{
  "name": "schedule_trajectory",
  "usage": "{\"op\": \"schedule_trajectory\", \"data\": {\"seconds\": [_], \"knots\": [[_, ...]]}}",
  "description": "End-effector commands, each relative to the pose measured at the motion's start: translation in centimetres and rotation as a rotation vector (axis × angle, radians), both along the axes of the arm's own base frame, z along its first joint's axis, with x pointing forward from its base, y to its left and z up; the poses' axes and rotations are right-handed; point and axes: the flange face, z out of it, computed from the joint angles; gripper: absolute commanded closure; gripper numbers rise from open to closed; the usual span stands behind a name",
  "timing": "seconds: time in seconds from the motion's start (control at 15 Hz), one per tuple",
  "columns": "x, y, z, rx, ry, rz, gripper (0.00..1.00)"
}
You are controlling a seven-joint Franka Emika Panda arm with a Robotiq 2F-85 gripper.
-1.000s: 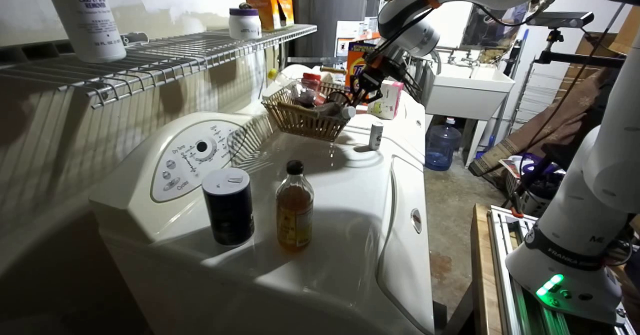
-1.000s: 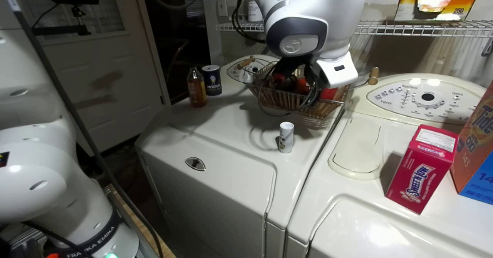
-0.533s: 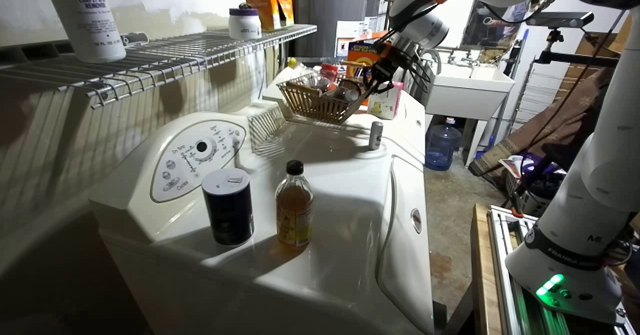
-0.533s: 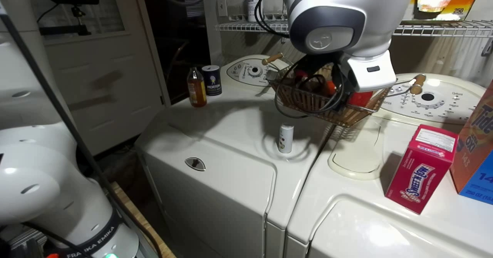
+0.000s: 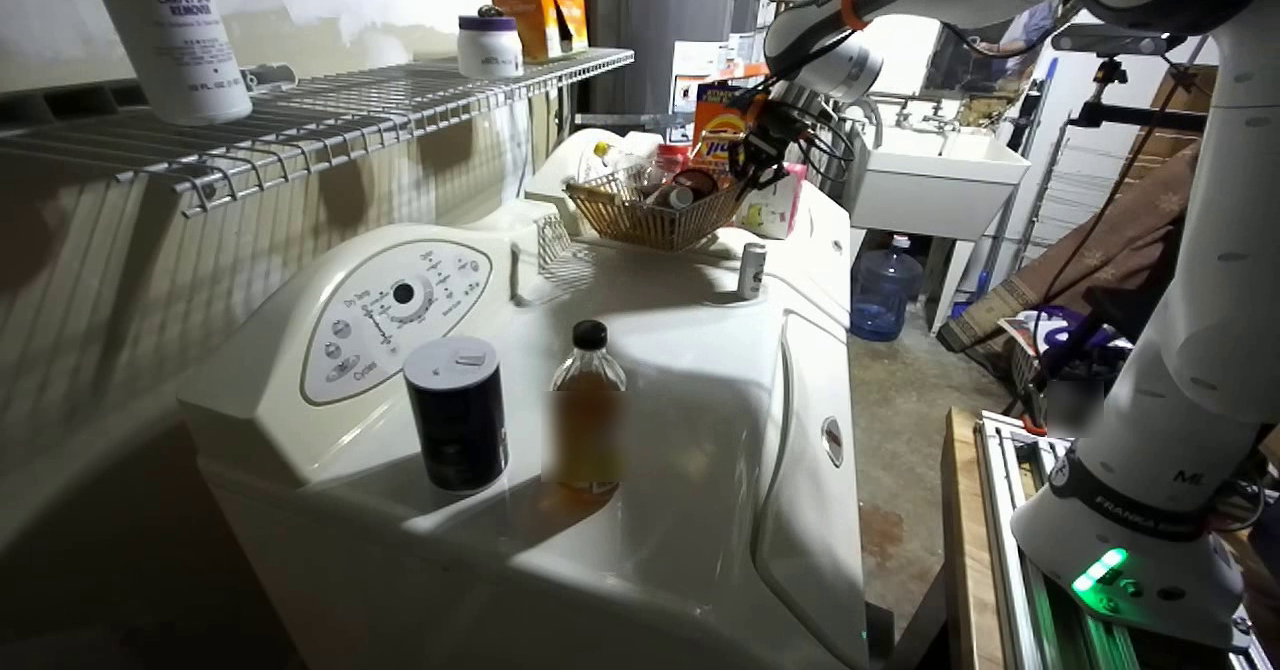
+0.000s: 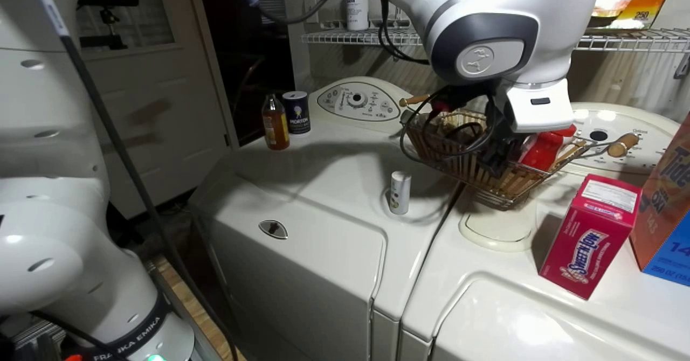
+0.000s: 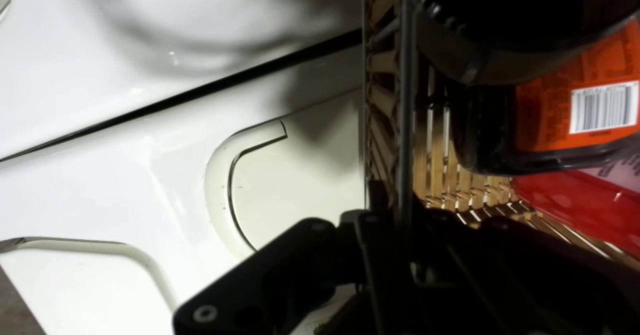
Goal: Move the basket to the right.
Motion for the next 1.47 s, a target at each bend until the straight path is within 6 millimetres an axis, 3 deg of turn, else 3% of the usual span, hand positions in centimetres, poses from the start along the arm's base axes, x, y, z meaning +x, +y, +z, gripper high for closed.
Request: {"op": "schedule_trajectory", "data": {"seconds": [0.0, 0.67, 1.2, 1.27, 1.4], "knots": [[2.1, -0.3, 4.0, -0.019, -0.083, -0.071, 0.98], [3.0, -2.8, 2.5, -0.063, -0.102, -0.114, 0.98], [3.4, -3.3, 1.3, -0.070, -0.103, -0.105, 0.98], [3.3, -3.3, 1.2, -0.071, -0.106, -0.106, 0.67], [3.4, -3.3, 1.8, -0.078, -0.128, -0.108, 0.60]]}}
